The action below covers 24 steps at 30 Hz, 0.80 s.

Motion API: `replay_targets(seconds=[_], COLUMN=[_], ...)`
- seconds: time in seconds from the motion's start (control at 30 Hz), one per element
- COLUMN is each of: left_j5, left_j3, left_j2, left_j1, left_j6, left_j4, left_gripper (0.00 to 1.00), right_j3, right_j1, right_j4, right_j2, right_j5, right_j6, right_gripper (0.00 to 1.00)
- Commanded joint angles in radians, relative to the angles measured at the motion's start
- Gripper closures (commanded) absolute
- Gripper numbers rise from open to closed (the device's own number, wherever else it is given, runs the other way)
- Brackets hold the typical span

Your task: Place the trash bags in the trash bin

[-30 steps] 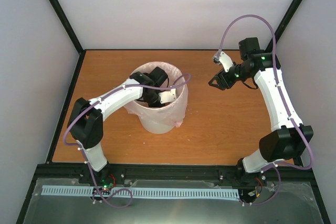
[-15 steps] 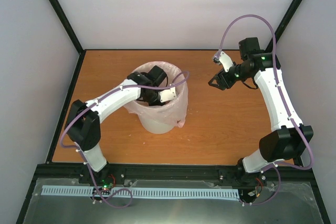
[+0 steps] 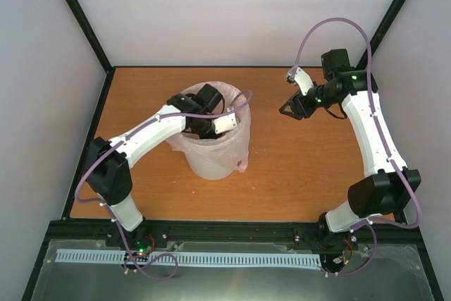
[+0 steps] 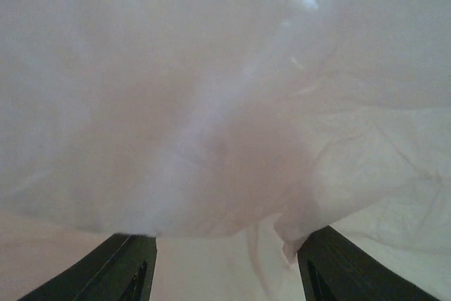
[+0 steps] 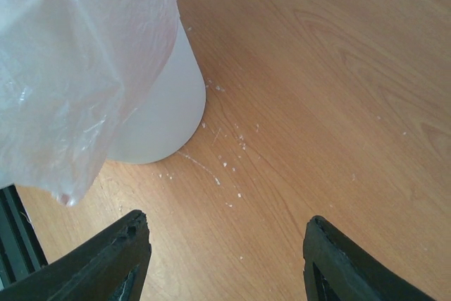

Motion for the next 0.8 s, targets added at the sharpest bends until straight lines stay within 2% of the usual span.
replay_targets(seconds=[0.0,0.33,0.53,0.77], left_j5=[0.012,-0.009,0.062,-0.049], left_j3=[0.089,0.234,0.254,0.392], left_j2=[-0.038,0.029,0.055,0.088], left_j1=[-0.004,-0.004,-0.004,-0.003], left_j6=[-0.018,-0.022,-0.060,-0.053], left_j4=[-0.046,-0.196,-0.250,-0.349], left_gripper=[0.44,0.44,0.44,0.43], right_j3=[0.080,0.177,0.193,0.189], right_j1=[0.005,0.050,0.104,0.105], right_j4=[-0.006,-0.026,-0.030,-0.025], right_j2=[-0.004,0.025,0.045,0.051], right_j5=[-0.028,-0.059,-0.088,-0.074], right_j6=[0.006,0.000,0.009,0.004], right_gripper=[0.40,0.40,0.40,0.39])
